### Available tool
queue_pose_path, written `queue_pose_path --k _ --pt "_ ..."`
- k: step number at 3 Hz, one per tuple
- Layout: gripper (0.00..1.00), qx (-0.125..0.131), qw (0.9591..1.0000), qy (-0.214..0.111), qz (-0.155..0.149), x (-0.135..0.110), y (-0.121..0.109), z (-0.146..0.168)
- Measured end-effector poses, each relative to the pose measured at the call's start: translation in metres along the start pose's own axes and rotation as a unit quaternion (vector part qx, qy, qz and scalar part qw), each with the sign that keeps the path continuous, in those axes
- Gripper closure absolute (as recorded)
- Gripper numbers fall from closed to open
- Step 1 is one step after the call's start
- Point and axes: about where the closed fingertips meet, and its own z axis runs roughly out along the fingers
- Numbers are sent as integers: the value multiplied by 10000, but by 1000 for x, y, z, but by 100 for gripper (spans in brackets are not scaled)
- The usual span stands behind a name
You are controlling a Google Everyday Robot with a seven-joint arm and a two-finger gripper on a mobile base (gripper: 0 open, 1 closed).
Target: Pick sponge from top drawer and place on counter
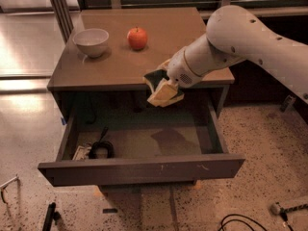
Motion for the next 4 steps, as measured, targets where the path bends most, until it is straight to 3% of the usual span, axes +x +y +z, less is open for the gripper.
queue_pose_path --k 2,4 --pt "100 220 9983 -51 544 12 -59 3" --pt "100 268 9976 -119 624 4 -126 12"
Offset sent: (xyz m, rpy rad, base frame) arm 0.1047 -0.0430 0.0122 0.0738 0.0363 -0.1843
